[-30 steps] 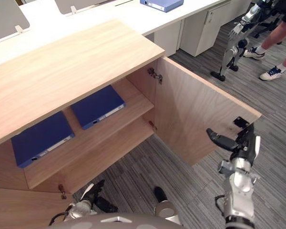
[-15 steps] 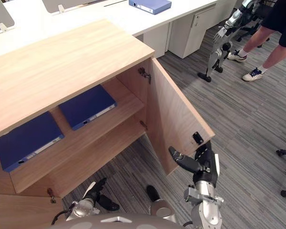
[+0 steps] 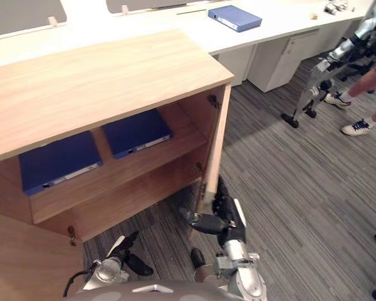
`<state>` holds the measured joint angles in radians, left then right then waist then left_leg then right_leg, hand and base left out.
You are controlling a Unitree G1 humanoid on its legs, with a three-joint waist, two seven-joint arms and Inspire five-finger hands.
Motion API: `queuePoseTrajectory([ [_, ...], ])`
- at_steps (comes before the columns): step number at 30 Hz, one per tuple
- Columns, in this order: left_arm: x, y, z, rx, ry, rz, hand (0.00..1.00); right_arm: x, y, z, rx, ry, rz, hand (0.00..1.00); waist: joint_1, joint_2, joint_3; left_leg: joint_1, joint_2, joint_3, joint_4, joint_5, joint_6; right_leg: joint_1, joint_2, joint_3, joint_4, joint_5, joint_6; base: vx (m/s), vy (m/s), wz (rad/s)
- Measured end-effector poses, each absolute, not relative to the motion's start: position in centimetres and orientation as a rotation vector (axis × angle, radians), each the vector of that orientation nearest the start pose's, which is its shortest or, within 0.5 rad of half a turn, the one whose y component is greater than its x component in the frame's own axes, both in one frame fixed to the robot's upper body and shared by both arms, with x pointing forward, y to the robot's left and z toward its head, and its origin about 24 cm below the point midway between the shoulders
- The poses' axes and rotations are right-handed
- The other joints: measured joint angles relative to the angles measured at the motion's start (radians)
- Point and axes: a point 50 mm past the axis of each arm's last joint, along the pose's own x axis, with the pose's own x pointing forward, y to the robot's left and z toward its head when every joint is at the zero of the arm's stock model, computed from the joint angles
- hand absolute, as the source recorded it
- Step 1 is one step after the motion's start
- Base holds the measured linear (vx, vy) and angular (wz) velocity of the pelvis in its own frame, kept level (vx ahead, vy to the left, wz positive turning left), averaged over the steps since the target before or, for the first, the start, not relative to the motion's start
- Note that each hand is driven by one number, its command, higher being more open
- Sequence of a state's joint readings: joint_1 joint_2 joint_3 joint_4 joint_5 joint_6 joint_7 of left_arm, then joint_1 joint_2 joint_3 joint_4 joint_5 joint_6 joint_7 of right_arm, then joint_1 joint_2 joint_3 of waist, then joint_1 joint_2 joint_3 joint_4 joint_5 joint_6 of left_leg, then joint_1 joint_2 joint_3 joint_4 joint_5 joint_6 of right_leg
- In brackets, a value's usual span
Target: Walk over to the cabinet, pick up the folder, carry it to the office cabinet, place the folder inside the office cabinet, then close the office cabinet door
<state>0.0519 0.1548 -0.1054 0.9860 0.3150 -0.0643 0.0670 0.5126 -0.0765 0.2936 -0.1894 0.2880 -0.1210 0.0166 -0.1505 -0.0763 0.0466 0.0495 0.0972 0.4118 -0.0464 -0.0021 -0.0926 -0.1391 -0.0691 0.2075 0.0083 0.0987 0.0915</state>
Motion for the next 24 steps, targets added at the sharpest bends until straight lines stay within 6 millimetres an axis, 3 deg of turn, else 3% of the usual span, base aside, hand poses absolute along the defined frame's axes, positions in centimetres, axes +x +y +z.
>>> queuePoseTrajectory([
  [3,12.2,20.1,-14.9,0.506,0.968,-0.119,1.00,15.8,-11.3,0.9,0.299,0.146,0.169,1.00,0.039,-0.011,-0.005,-0.002,-0.001,-0.042,-0.040,0.032,-0.002,0.003,0.000,-0.046,0.000,-0.011,-0.012,0.01,-0.012,0.46],
  [8,11.3,20.7,-15.0,0.502,0.992,-0.084,1.00,18.7,-11.7,1.7,0.251,0.078,0.172,1.00,0.070,-0.014,-0.006,-0.030,0.001,-0.092,-0.041,0.045,0.006,0.004,-0.006,-0.096,-0.001,-0.016,-0.010,0.03,-0.001,0.31],
  [10,11.4,21.0,-14.9,0.507,0.987,-0.078,1.00,19.5,-12.4,1.6,0.232,0.073,0.135,1.00,0.082,-0.013,-0.005,-0.036,0.001,-0.102,-0.041,0.046,0.007,0.005,-0.008,-0.107,-0.004,-0.018,-0.009,0.05,0.002,0.18],
  [14,11.2,21.5,-14.8,0.475,0.994,-0.031,1.00,21.8,-15.9,1.4,0.102,0.064,0.014,1.00,0.094,0.001,0.003,-0.044,0.000,-0.131,-0.041,0.046,0.007,0.019,-0.013,-0.137,-0.015,-0.023,-0.005,0.04,0.003,0.20],
  [24,10.9,21.7,-14.9,0.445,1.001,0.005,1.00,22.9,-19.1,-0.5,-0.013,0.158,-0.085,1.00,0.095,0.023,0.004,-0.057,0.000,-0.178,-0.041,0.052,0.006,0.038,-0.018,-0.181,-0.029,-0.026,-0.004,0.02,0.000,0.13],
])
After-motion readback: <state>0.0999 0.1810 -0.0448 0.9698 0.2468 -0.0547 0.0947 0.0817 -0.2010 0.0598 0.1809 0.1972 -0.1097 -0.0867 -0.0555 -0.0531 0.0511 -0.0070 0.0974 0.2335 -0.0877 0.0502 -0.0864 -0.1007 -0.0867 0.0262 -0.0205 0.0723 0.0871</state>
